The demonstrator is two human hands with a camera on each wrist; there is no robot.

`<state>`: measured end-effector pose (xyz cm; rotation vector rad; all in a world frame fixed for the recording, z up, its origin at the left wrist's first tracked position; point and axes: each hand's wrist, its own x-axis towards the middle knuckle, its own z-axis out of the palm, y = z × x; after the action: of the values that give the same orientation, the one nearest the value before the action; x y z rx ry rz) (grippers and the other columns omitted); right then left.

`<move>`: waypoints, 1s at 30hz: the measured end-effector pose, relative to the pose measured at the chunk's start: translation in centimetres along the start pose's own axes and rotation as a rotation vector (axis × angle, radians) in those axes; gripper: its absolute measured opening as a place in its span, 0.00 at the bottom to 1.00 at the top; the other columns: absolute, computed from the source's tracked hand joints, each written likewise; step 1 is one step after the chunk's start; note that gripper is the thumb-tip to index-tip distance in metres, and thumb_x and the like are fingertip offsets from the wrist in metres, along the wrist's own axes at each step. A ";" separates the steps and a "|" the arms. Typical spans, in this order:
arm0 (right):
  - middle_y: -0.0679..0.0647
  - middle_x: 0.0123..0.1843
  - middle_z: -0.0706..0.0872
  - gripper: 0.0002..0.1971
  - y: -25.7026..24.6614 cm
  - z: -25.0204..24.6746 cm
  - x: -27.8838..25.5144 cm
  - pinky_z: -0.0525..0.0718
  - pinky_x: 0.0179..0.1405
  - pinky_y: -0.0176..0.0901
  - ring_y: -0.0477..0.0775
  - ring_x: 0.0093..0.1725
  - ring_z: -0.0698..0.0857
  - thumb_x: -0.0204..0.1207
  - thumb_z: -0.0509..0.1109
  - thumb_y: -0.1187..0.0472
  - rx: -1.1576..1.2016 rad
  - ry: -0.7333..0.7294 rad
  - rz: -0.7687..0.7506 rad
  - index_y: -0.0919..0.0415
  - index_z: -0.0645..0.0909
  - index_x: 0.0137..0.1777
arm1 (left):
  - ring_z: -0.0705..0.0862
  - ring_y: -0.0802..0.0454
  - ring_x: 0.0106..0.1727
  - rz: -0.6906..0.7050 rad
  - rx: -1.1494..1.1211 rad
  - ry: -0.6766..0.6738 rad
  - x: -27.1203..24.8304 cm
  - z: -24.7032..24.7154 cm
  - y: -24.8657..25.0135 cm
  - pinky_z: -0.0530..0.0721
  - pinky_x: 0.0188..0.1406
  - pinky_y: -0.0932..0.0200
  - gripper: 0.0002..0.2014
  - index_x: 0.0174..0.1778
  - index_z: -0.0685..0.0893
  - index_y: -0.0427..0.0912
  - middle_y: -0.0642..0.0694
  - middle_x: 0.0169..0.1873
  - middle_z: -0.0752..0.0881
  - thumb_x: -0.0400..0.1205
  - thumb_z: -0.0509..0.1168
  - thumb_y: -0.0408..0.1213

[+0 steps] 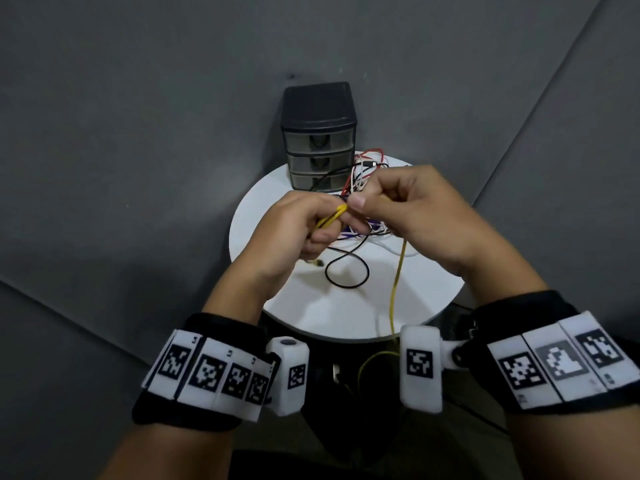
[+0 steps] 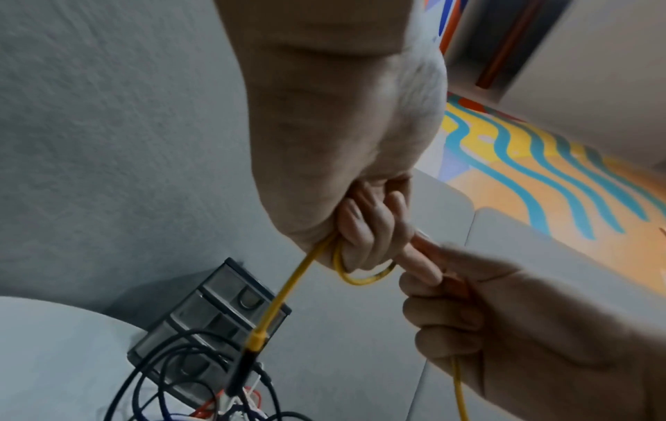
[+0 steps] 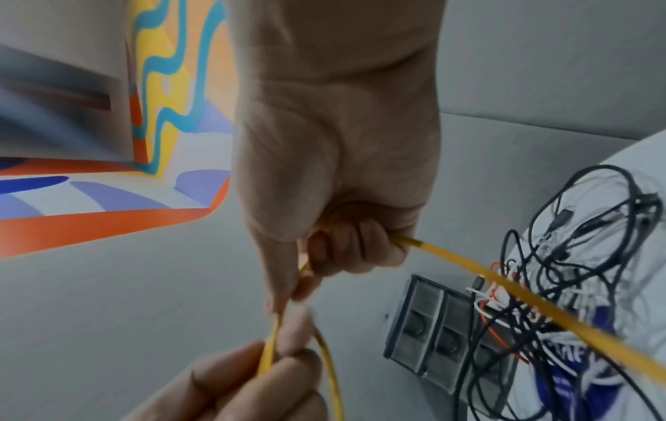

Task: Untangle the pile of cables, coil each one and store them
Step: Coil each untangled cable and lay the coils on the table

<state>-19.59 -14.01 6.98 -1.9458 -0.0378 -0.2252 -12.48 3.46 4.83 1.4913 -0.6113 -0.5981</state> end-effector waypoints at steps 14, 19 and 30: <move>0.50 0.25 0.66 0.20 2.7 3.3 0.5 0.56 0.21 0.35 0.47 0.23 0.58 0.91 0.58 0.54 0.249 -0.207 0.245 0.62 0.79 0.40 | 0.91 0.57 0.39 0.190 -0.625 0.081 0.7 0.2 0.6 0.87 0.39 0.67 0.16 0.70 0.78 0.27 0.46 0.40 0.91 0.92 0.50 0.31; 0.47 0.21 0.69 0.18 0.0 3.3 0.1 0.59 0.21 0.38 0.46 0.21 0.63 0.89 0.61 0.60 -0.006 -0.412 0.190 0.69 0.82 0.39 | 0.92 0.48 0.55 0.190 -0.427 0.273 1.7 0.1 -0.4 0.88 0.54 0.60 0.17 0.76 0.73 0.29 0.41 0.51 0.94 0.94 0.51 0.31; 0.39 0.26 0.76 0.13 -0.3 -1.6 3.2 0.68 0.30 0.31 0.37 0.26 0.71 0.85 0.69 0.57 -0.156 0.186 -0.052 0.64 0.84 0.43 | 0.54 0.55 0.25 0.020 -0.148 -0.009 0.5 -0.8 -0.1 0.54 0.26 0.58 0.21 0.53 0.88 0.29 0.48 0.25 0.60 0.88 0.51 0.36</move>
<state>-16.72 -15.69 8.38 -2.0721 0.0524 -0.4543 -11.56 3.66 4.74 1.3427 -0.5765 -0.6215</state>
